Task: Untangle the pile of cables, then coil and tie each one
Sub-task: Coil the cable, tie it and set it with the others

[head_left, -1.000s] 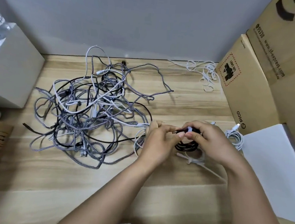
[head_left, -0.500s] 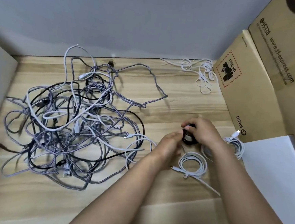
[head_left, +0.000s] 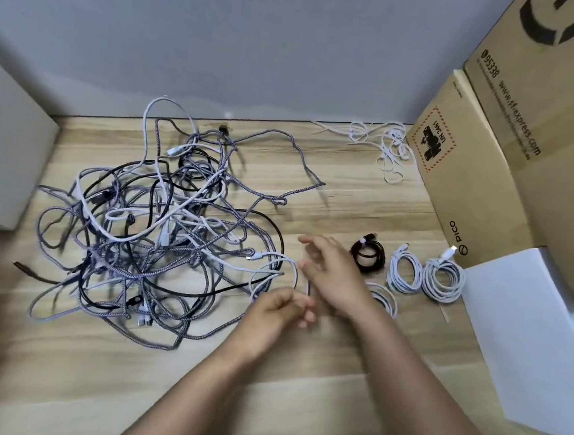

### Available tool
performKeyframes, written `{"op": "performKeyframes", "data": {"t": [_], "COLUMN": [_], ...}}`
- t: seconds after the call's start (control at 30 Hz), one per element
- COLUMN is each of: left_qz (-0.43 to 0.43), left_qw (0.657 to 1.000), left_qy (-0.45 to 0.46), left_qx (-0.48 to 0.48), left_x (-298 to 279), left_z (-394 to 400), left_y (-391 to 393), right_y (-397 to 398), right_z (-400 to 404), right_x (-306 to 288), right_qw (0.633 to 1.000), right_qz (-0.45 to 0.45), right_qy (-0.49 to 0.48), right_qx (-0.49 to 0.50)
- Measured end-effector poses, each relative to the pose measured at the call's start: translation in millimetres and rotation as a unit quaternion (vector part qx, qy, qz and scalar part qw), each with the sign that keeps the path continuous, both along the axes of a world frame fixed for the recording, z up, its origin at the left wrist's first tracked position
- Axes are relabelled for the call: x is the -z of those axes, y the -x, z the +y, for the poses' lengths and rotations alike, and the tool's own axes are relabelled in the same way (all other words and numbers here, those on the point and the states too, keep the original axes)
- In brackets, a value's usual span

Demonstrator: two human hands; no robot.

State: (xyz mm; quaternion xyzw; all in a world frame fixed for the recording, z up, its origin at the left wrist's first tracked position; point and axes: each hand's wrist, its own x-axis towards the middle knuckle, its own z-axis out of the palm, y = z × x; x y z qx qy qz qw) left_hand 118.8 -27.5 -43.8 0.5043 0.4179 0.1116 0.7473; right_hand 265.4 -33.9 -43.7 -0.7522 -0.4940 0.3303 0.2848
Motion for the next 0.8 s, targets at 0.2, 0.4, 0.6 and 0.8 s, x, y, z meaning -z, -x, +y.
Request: {"op": "performKeyframes", "data": {"t": [0.2, 0.4, 0.6, 0.8], "left_qz": [0.052, 0.015, 0.027, -0.147], "left_qw": [0.986, 0.988, 0.996, 0.974], "left_qy": [0.052, -0.01, -0.001, 0.148], "left_qx": [-0.147, -0.151, -0.083, -0.086], "left_x": [12.9, 3.3, -20.9, -67.0], "left_z": [-12.0, -17.1, -16.3, 18.9], "left_y": [57.6, 60.5, 59.7, 89.2], "right_y": [35.7, 76.0, 91.1, 84.9], "right_z": [-19.1, -27.8, -37.6, -53.9], "right_x": [26.5, 13.4, -28.4, -57.1], "right_qw": [0.993, 0.974, 0.979, 0.972], "right_qz": [0.03, 0.207, 0.093, 0.028], "right_qy": [0.046, -0.021, -0.171, -0.225], "right_qx": [0.101, 0.085, 0.062, 0.06]}}
